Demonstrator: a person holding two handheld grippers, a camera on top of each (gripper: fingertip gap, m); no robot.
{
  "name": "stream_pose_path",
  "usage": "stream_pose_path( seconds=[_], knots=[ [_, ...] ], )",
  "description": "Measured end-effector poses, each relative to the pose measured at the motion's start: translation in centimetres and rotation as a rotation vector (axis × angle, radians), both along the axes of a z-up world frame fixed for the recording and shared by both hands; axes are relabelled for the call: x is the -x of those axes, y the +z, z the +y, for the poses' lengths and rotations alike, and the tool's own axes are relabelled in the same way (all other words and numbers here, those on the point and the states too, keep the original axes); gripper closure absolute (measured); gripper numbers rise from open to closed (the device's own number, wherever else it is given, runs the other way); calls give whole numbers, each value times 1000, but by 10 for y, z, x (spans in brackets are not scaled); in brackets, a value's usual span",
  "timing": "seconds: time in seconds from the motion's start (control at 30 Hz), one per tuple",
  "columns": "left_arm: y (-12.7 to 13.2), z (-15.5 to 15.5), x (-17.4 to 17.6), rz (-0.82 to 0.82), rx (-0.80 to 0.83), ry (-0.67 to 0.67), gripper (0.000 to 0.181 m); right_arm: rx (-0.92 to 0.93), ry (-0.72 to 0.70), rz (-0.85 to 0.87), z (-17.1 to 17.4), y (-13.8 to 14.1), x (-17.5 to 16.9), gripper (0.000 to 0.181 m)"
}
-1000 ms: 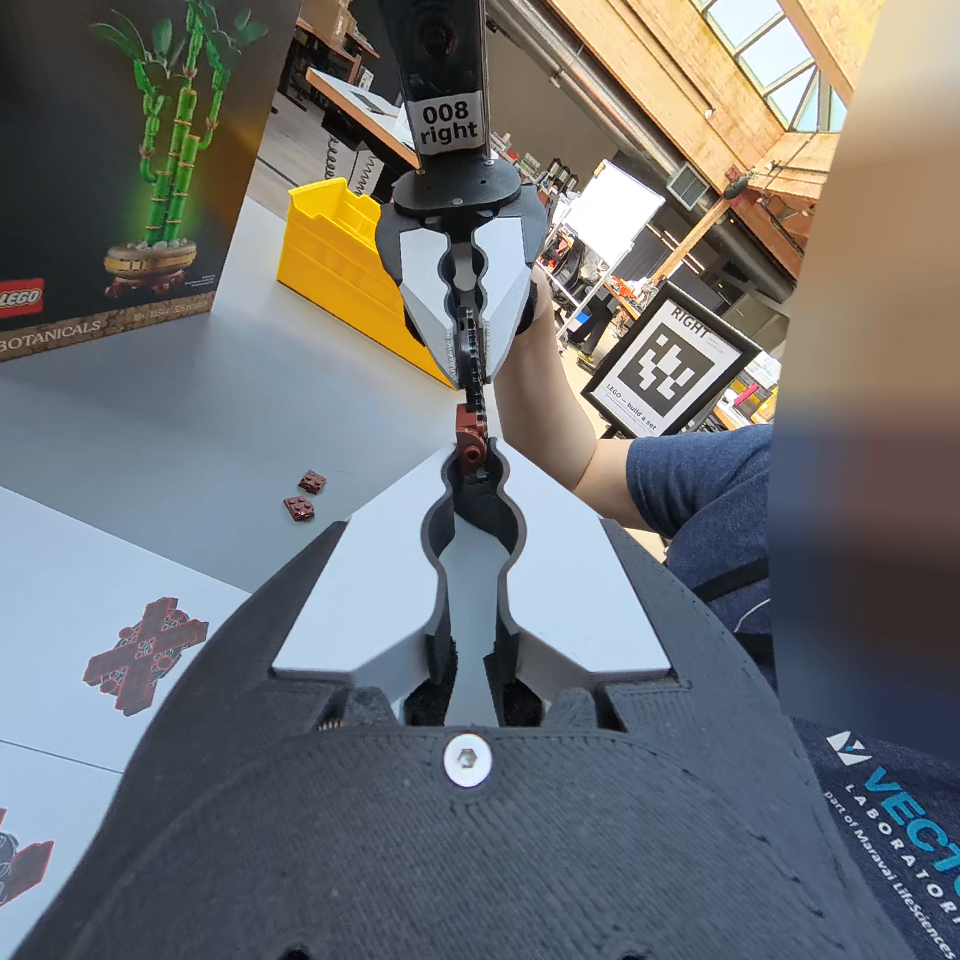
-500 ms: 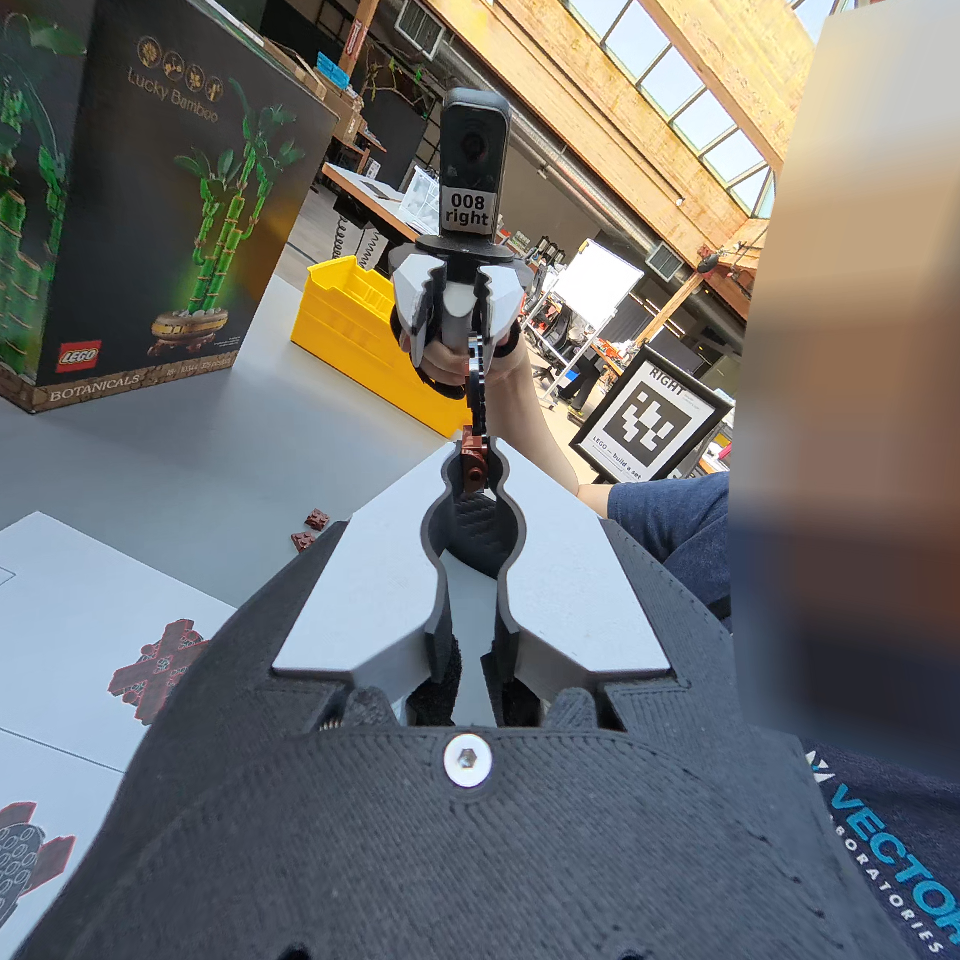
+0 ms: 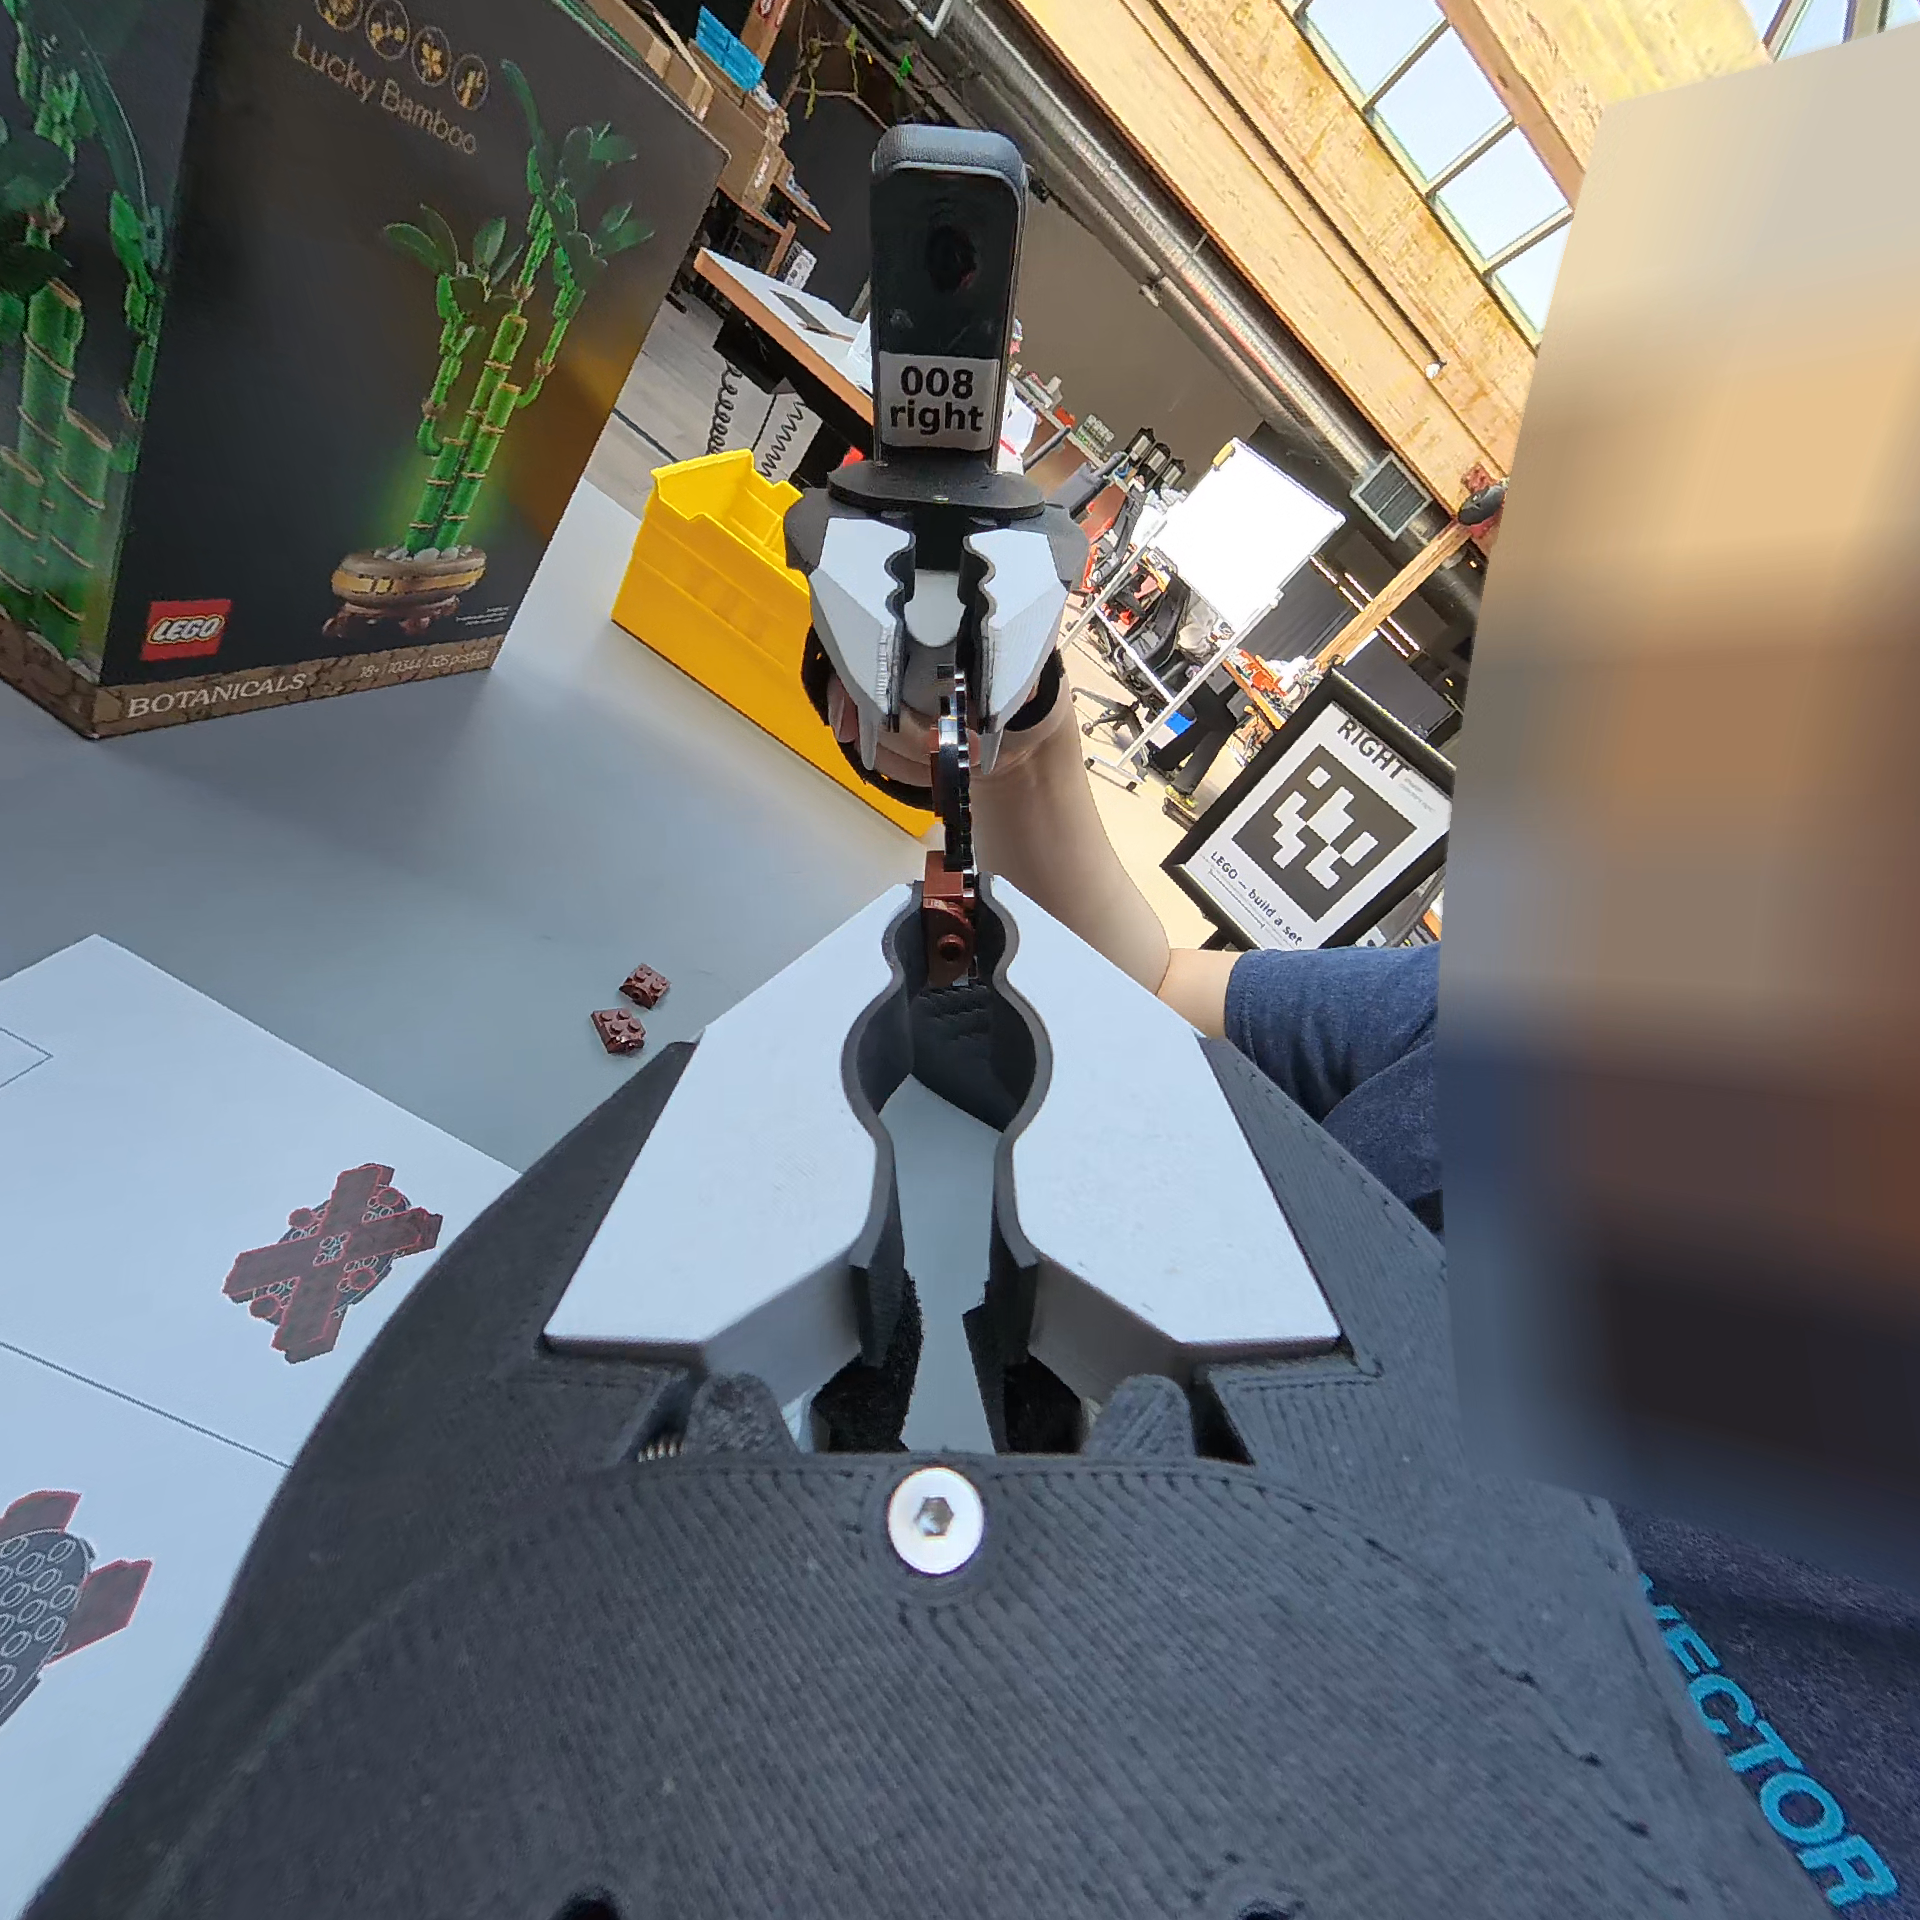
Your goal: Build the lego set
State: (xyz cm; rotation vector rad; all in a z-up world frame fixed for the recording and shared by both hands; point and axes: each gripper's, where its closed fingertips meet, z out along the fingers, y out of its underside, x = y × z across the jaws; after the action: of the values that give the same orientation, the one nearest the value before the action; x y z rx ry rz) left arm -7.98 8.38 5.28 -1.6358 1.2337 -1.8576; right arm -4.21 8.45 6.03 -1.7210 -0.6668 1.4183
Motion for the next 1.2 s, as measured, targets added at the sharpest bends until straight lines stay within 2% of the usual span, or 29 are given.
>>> stream_pose_path(
  seconds=[0.17, 0.63, 0.7, 0.73, 0.8, 0.97, 1.07, 1.17, 1.2],
  knots=[
    [-2, 2, -1, 1, 4, 4, 176, 30, 21, -21, -2, -7, 4, 174],
    [-3, 3, -3, 2, -4, 17, 176, 36, 19, -28, -2, -9, 3, 174],
    [0, 5, -2, -15, 9, 25, 176, 52, 27, -34, -3, -11, 6, 156],
    [1, 6, -1, -18, 14, 26, 176, 61, 36, -45, -4, -14, 7, 157],
    [1, 7, -1, -21, 15, 29, 176, 51, 47, -40, -4, -13, 10, 175],
    [1, 8, -1, -19, 11, 33, 176, 55, 45, -41, -4, -14, 10, 175],
    [1, 7, 0, -20, 21, 19, 176, -61, 58, -61, -9, -10, 12, 157],
    [-10, 5, 0, 29, 20, -17, 176, -138, 45, -89, -9, -9, 8, 139],
    [-15, 3, 0, 53, 16, -38, 176, -125, 22, -77, -5, -9, 6, 141]
  ],
)
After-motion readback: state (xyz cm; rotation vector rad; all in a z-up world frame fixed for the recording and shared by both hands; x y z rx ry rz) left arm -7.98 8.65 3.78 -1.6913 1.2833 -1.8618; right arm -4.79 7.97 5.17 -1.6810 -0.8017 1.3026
